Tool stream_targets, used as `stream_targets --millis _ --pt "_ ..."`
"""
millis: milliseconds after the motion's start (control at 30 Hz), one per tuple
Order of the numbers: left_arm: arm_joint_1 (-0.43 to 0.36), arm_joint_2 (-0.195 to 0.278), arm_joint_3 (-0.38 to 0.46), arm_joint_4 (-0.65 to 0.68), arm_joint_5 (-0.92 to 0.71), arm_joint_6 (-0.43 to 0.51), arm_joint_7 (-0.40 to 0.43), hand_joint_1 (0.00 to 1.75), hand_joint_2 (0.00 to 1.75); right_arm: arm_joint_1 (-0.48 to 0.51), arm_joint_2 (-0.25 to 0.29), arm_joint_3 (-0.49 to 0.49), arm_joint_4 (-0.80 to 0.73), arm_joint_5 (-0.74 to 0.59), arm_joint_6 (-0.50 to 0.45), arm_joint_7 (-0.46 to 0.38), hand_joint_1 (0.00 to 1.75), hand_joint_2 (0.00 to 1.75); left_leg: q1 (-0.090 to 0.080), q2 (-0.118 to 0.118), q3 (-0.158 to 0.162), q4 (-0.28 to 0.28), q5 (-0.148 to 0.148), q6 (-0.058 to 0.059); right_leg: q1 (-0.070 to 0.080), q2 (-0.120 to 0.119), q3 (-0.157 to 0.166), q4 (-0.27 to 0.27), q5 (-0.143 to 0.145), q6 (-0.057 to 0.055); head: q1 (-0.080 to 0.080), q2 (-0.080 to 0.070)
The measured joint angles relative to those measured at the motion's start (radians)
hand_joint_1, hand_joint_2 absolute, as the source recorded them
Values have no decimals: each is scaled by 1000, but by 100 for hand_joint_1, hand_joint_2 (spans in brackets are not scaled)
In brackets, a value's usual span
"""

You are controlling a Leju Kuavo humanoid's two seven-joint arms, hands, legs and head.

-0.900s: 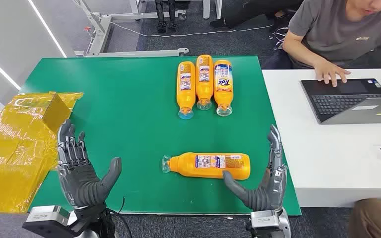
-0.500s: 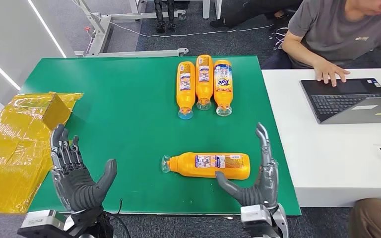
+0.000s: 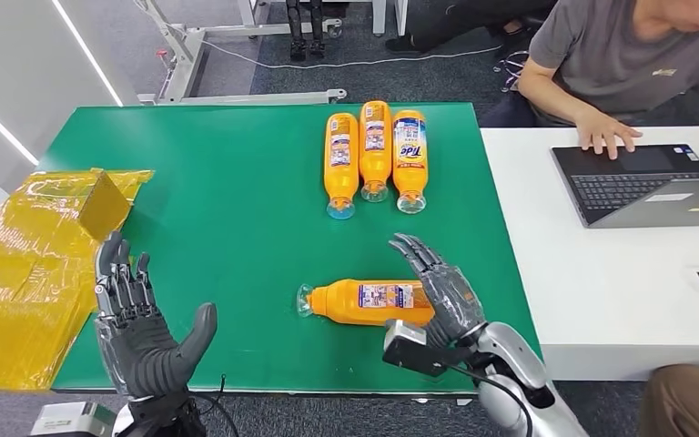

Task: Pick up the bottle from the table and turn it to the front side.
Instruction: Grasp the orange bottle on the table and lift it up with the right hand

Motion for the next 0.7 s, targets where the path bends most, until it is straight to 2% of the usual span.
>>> stream_targets --millis 300,467,700 --pt "-8 -17 12 0 -16 -98 0 0 175 -229 -48 112 259 1 229 -40 0 175 0 0 0 0 1 0 0 0 0 0 1 0 0 0" --pt "-9 -38 35 0 -26 -144 0 0 175 -327 -50 190 374 -1 278 -50 0 175 0 0 0 0 1 0 0 0 0 0 0 0 0 0" --pt "-9 -59 50 0 -32 -179 0 0 175 -387 -50 256 474 -12 300 -53 0 175 0 0 0 0 1 0 0 0 0 0 0 0 0 0"
